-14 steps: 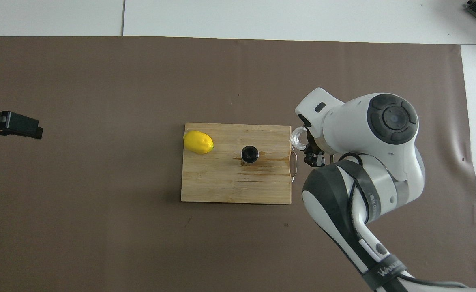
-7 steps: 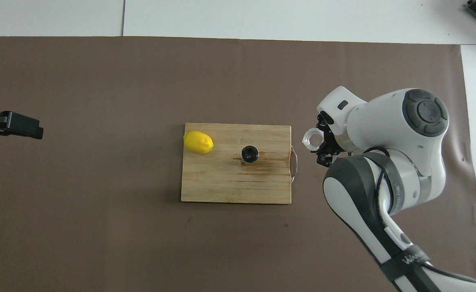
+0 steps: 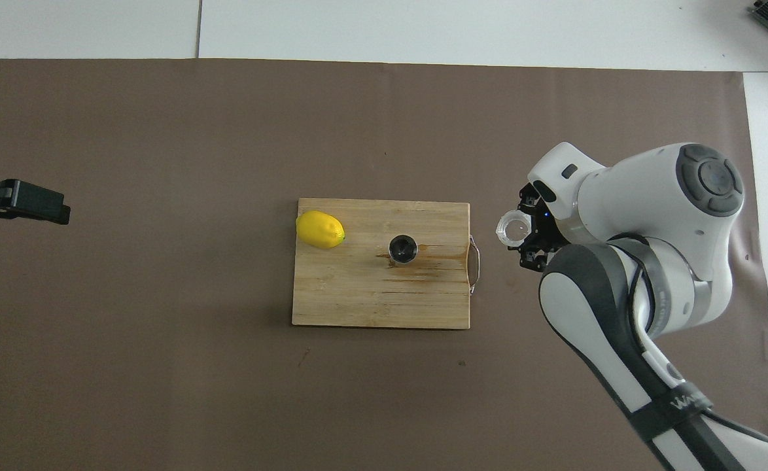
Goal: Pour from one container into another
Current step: 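Carry the white cup off the board with the right gripper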
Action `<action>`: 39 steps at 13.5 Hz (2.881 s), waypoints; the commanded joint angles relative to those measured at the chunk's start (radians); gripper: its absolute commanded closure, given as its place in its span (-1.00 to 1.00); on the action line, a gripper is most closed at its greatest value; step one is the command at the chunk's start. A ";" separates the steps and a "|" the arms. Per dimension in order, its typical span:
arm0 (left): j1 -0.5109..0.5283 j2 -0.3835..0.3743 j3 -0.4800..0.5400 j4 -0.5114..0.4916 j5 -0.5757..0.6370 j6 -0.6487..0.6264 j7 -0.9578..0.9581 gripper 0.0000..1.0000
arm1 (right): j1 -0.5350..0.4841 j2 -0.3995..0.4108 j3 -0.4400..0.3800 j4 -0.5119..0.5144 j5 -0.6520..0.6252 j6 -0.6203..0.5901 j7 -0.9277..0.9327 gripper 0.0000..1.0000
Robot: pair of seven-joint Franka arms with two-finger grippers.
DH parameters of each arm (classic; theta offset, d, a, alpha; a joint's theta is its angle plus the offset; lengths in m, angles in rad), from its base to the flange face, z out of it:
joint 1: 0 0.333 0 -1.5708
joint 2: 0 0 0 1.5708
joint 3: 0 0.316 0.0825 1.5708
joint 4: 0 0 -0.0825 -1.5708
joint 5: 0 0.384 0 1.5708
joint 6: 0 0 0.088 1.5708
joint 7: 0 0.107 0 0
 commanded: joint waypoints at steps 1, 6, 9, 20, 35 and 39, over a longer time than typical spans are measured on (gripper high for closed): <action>-0.012 0.004 0.004 -0.011 0.002 0.013 0.002 -1.00 | -0.074 -0.031 0.009 -0.062 0.094 0.008 -0.128 0.79; -0.012 0.006 0.004 -0.007 0.002 0.011 0.002 -1.00 | -0.172 -0.031 0.006 -0.125 0.194 0.013 -0.324 0.79; -0.018 0.006 0.004 -0.009 0.002 0.011 -0.003 -1.00 | -0.256 -0.021 0.008 -0.166 0.203 0.022 -0.413 0.79; -0.041 0.011 0.004 -0.018 0.029 0.014 0.031 -1.00 | -0.390 0.094 0.008 -0.219 0.308 0.087 -0.650 0.79; -0.042 0.011 0.005 -0.018 0.029 0.020 0.028 -1.00 | -0.393 0.099 0.006 -0.231 0.308 0.085 -0.654 -1.00; -0.042 0.012 0.005 -0.018 0.029 0.020 0.028 -1.00 | -0.388 0.038 0.006 -0.226 0.306 0.056 -0.630 -1.00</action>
